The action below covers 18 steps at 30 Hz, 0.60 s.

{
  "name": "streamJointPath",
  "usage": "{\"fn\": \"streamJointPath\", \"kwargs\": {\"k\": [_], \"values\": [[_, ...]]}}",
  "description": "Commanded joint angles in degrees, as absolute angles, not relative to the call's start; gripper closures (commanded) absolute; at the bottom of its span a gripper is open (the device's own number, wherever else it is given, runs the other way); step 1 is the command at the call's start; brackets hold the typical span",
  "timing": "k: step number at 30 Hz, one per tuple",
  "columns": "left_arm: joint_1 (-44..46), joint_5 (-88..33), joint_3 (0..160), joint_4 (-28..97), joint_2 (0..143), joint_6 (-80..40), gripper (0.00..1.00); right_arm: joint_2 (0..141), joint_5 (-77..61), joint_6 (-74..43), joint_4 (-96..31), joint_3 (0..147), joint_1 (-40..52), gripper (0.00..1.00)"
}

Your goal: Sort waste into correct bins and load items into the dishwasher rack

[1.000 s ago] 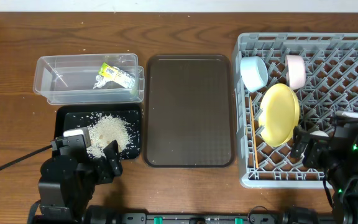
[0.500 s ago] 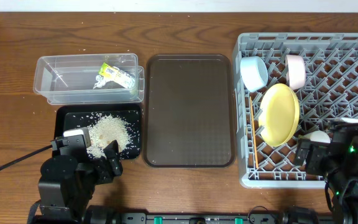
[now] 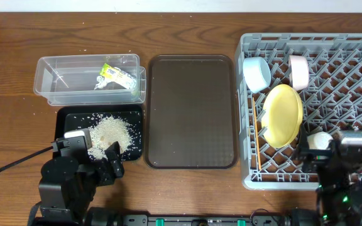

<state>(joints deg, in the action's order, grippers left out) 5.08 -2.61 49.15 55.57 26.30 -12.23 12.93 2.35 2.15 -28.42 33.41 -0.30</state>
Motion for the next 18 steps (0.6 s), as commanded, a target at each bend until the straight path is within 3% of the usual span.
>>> {"fn": "streamJointPath", "kwargs": {"k": [1,11,18], "values": [[5.21,-2.13,48.97,55.66,26.15,-12.91,0.1,7.2,2.57,2.87,-23.0,26.28,1.26,0.01],[5.21,-2.13,48.97,55.66,26.15,-12.91,0.1,0.32,2.52,2.85,1.41,8.75,1.48,0.01],[5.21,-2.13,48.97,55.66,26.15,-12.91,0.1,0.3,1.54,2.87,4.51,1.41,1.48,0.01]]}}
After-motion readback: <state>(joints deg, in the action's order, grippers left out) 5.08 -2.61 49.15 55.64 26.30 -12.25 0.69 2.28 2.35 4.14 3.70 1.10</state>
